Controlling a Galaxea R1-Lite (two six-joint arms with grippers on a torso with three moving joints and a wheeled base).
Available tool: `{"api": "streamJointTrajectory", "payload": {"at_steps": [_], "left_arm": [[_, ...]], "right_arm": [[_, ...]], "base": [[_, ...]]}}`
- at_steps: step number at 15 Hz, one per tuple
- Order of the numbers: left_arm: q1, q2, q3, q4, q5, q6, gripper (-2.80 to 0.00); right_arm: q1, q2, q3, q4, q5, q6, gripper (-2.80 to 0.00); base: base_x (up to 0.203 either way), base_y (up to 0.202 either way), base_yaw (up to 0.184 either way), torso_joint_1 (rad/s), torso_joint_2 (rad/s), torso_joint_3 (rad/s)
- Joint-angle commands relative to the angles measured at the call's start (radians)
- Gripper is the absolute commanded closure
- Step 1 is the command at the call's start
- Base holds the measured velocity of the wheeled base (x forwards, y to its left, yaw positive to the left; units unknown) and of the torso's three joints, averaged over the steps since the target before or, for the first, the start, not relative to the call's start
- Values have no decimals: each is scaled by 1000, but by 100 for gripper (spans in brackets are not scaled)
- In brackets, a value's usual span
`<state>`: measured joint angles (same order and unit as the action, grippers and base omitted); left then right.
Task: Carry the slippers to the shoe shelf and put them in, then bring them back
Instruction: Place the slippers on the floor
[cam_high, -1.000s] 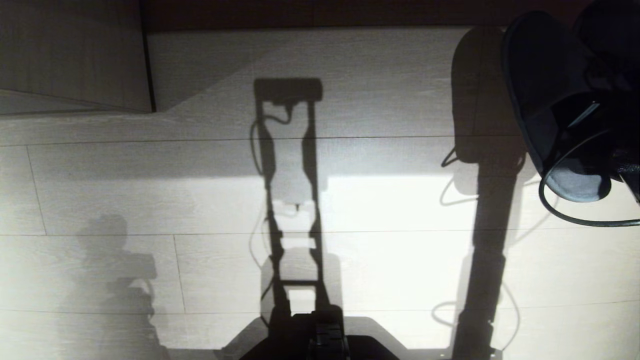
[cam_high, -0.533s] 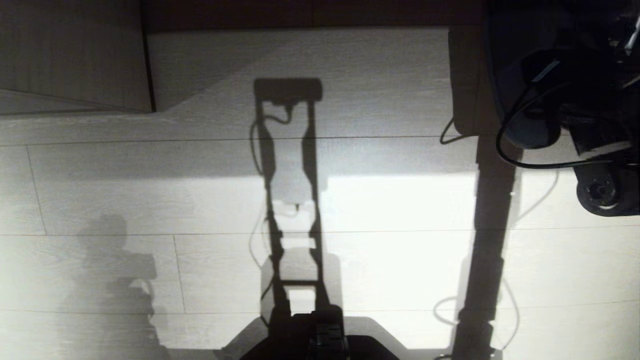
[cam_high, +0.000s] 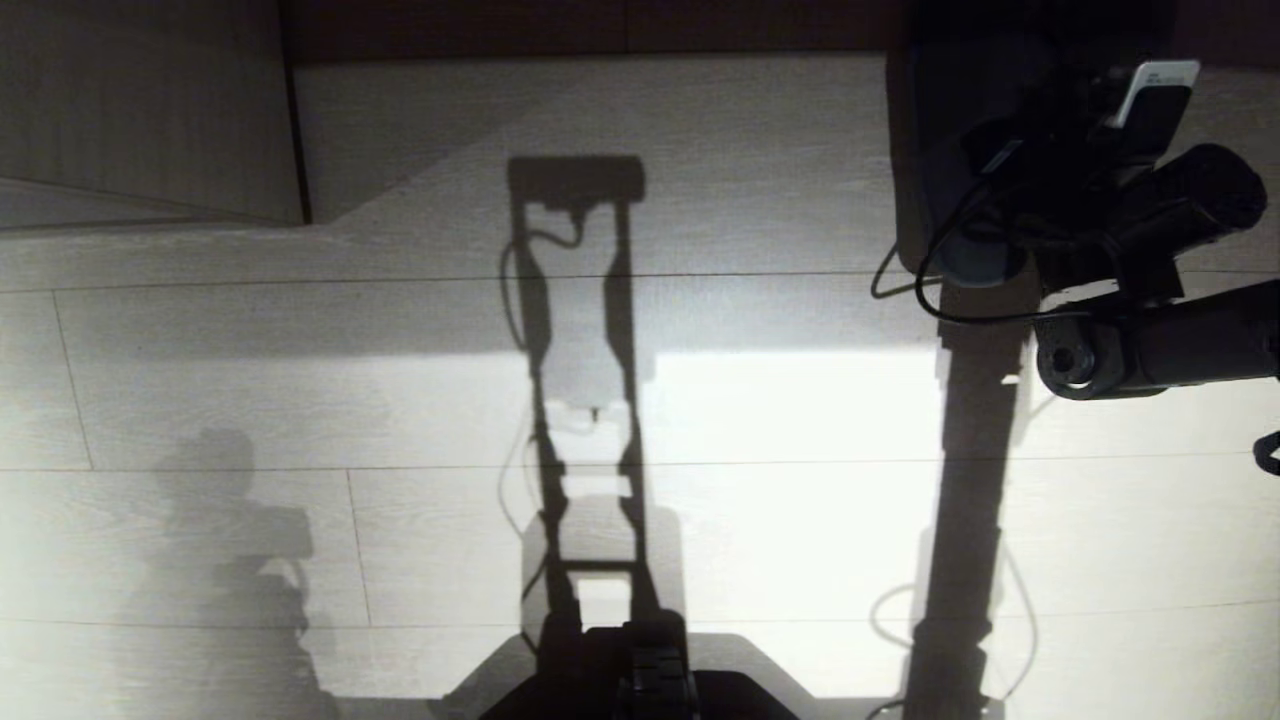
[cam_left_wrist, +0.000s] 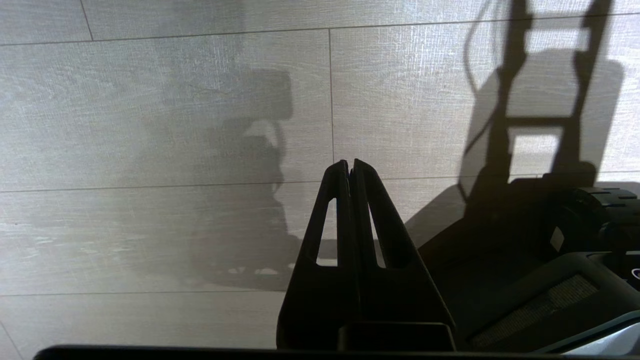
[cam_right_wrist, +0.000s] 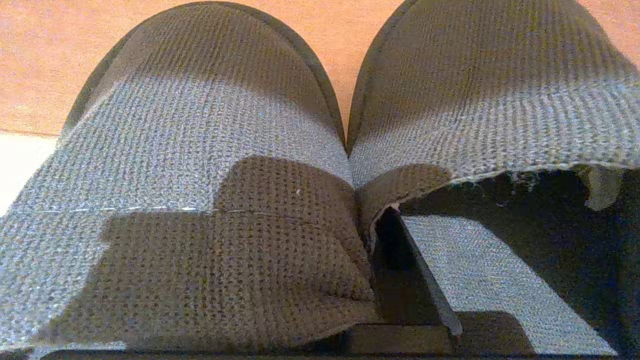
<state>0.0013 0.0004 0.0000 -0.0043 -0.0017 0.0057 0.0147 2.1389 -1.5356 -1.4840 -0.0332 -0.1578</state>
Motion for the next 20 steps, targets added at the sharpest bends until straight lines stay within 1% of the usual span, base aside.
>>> {"api": "streamJointTrajectory", "payload": {"at_steps": [1, 8, 9, 15, 18, 20], "left_arm": [[0, 0, 0, 0, 0, 0, 0], [0, 0, 0, 0, 0, 0, 0], [0, 0, 0, 0, 0, 0, 0], [0, 0, 0, 0, 0, 0, 0], [0, 1, 0, 0, 0, 0, 0], [0, 0, 0, 0, 0, 0, 0]], "right_arm": [[-1, 58, -51, -6, -1, -8, 0], [-1, 45, -49, -1, -7, -9, 0], [-1, 45, -49, -1, -7, -9, -280], [-1, 30, -44, 4, -16, -9, -280], [-1, -1, -27, 25, -22, -6, -280], [-1, -37, 9, 44, -21, -3, -280]], "base": [[0, 0, 0, 0, 0, 0], [0, 0, 0, 0, 0, 0], [0, 0, 0, 0, 0, 0], [0, 0, 0, 0, 0, 0], [0, 0, 0, 0, 0, 0], [0, 0, 0, 0, 0, 0]]}}
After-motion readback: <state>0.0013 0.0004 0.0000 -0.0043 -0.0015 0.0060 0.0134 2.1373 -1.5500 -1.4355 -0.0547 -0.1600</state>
